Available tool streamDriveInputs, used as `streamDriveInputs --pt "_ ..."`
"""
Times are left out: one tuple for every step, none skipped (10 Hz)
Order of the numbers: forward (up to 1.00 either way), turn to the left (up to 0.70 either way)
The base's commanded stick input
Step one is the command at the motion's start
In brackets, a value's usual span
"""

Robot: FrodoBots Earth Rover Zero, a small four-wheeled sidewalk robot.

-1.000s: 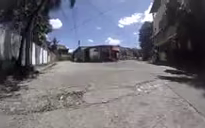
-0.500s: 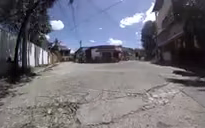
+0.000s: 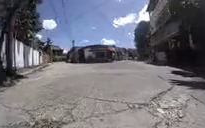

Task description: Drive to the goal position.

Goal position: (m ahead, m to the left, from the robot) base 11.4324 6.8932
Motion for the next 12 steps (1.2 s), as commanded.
streamDriveInputs --pt "0.85 0.01" --pt "0.85 0.01" --pt "0.85 0.03" --pt "0.85 0.00" --pt "0.85 0.05" --pt "0.85 0.08" --pt "0.85 0.00" --pt "0.85 0.11" --pt "0.85 0.11" --pt "0.85 0.20" --pt "0.85 0.34" --pt "0.85 0.34"
